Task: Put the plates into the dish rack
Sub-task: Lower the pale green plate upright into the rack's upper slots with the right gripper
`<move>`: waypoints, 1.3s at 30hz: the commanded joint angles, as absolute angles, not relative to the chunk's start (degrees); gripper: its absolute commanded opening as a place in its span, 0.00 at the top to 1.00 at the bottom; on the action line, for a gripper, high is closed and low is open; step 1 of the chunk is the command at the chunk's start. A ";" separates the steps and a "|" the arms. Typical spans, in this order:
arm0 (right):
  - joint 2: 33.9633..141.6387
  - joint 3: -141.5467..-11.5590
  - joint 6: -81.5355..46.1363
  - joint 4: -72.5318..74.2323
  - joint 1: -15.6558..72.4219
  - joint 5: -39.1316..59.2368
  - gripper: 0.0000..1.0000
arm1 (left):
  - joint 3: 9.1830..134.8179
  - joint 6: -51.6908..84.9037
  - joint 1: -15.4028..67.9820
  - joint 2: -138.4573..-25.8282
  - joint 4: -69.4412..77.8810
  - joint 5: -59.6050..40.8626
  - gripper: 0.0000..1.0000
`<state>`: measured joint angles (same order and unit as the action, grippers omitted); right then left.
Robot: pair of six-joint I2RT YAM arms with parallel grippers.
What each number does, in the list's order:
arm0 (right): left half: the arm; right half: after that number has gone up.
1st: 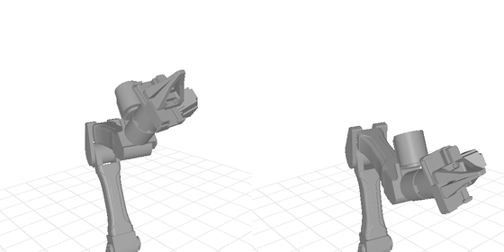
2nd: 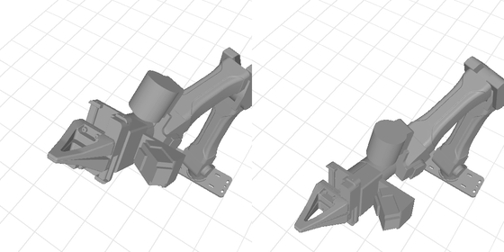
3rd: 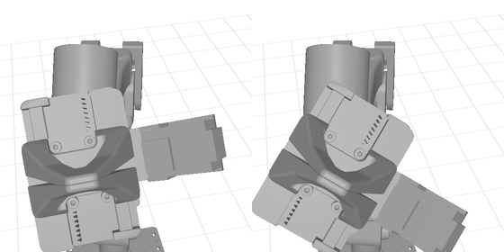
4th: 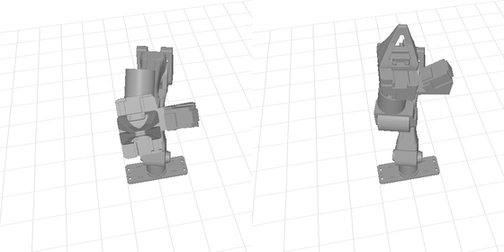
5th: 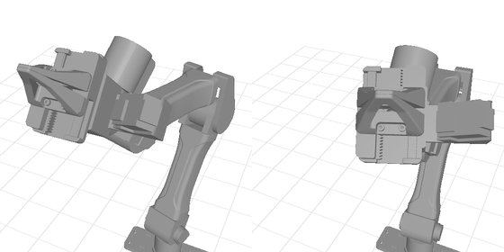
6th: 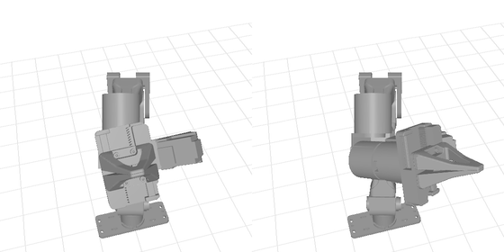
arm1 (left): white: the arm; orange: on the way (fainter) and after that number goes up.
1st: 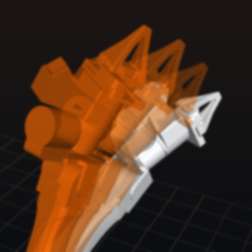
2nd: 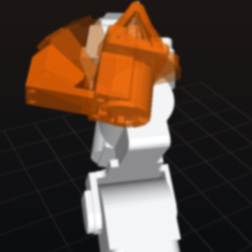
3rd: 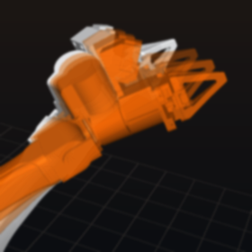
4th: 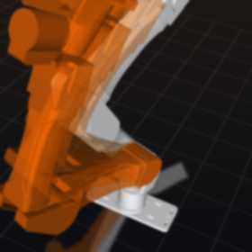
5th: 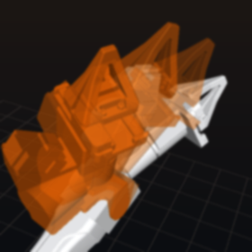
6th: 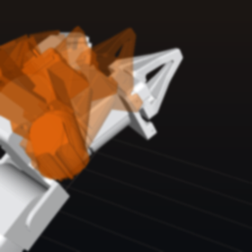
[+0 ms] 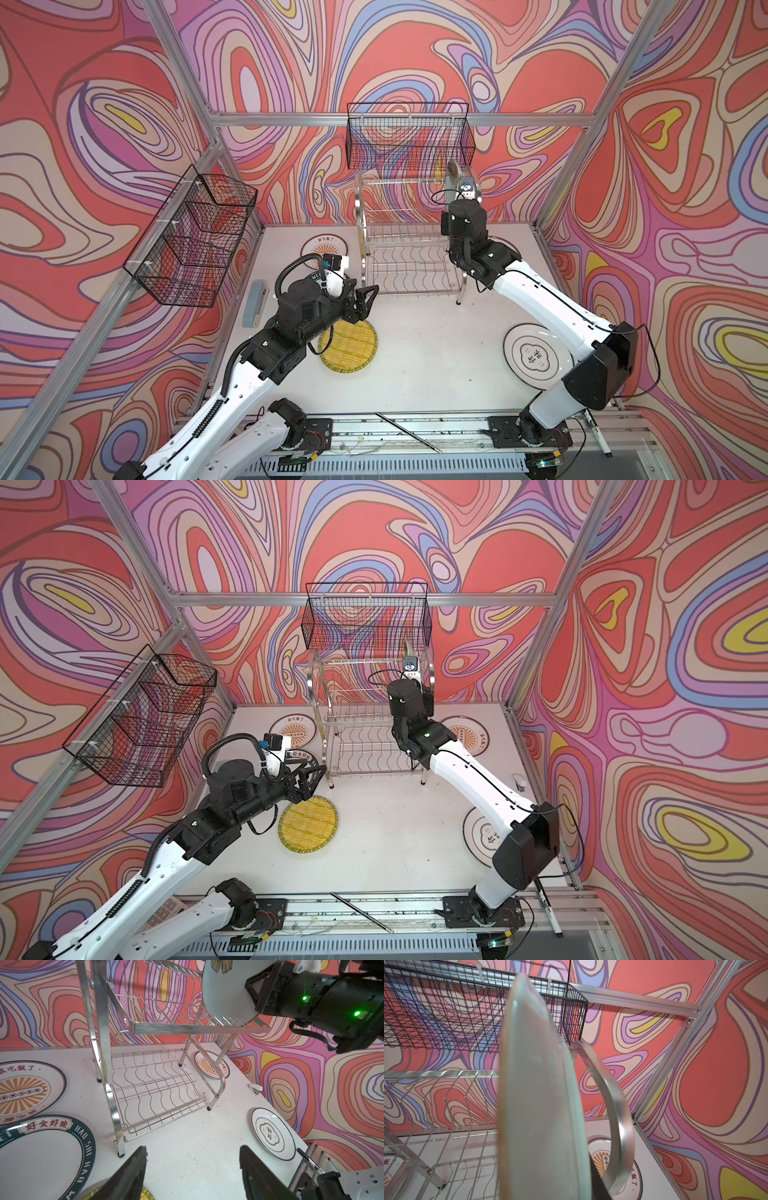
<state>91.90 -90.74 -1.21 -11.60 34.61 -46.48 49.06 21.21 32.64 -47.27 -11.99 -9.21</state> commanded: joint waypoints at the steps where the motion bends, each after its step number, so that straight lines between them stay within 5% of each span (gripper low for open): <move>1: 92.09 -92.54 -2.65 -8.57 34.98 -47.00 1.00 | 49.59 20.57 32.85 -46.47 -12.89 -8.65 0.27; 13: 93.78 -94.69 -2.05 -10.50 34.98 -47.10 0.84 | 49.41 20.57 32.79 -46.72 -12.66 -8.53 0.27; 25: 93.78 -96.42 1.06 -9.44 34.98 -47.64 0.51 | 49.13 20.48 32.79 -46.55 -12.48 -8.35 0.27; 39: 89.36 -99.00 4.66 -8.26 34.99 -40.49 0.31 | 48.96 20.39 32.81 -46.63 -11.87 -8.61 0.27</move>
<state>92.25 -96.97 3.66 -9.41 34.59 -43.86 49.06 21.21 32.64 -47.24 -12.25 -8.93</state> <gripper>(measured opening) 0.689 0.733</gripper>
